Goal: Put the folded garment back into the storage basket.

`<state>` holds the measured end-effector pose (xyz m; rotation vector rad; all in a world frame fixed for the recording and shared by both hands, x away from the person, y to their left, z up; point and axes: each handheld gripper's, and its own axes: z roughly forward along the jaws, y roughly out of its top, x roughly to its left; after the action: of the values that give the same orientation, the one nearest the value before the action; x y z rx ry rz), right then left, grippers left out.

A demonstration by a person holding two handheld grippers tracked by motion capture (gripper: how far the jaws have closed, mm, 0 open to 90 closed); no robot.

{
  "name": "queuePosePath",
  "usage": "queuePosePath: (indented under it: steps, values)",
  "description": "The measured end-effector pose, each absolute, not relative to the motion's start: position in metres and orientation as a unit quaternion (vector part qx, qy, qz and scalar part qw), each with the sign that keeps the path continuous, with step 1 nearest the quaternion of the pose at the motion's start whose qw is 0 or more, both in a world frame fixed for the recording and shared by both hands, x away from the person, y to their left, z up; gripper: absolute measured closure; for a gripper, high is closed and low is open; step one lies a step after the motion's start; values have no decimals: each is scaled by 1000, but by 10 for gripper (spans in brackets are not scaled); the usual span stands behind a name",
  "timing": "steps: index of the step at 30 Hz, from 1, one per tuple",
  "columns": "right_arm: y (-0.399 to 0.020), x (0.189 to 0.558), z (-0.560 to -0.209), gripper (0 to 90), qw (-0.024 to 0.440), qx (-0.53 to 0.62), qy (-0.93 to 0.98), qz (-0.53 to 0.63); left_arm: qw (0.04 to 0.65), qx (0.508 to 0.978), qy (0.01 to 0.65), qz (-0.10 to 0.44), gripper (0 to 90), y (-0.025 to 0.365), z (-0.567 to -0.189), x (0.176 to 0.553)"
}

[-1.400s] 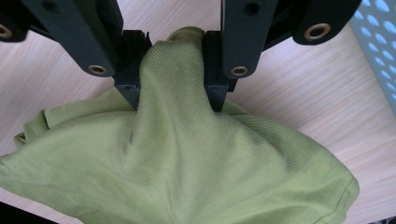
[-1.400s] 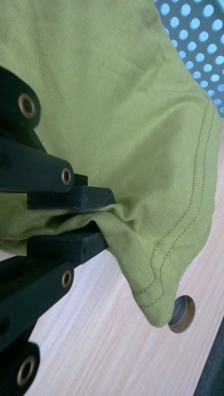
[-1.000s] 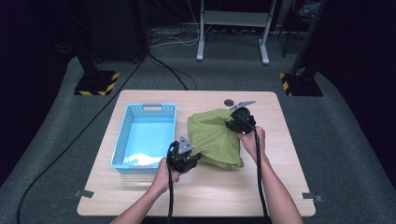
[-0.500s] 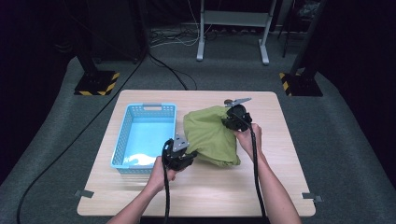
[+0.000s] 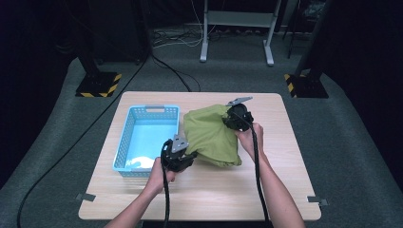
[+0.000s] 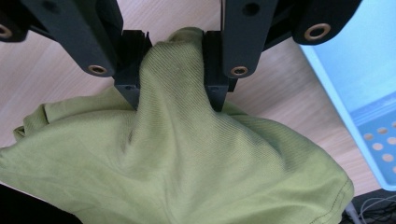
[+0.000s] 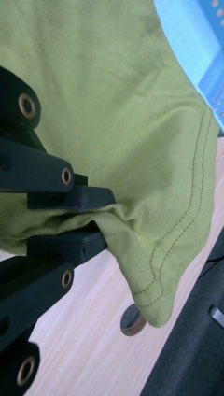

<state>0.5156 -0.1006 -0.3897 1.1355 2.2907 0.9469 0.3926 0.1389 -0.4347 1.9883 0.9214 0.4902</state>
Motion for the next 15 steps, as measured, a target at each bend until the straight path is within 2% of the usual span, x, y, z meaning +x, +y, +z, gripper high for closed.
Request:
queuePosePath:
  steps: [15]
  values:
    - [-84, 518, -377, 799, 212, 394, 824, 348, 434, 791, 378, 209, 685, 154, -427, 392]
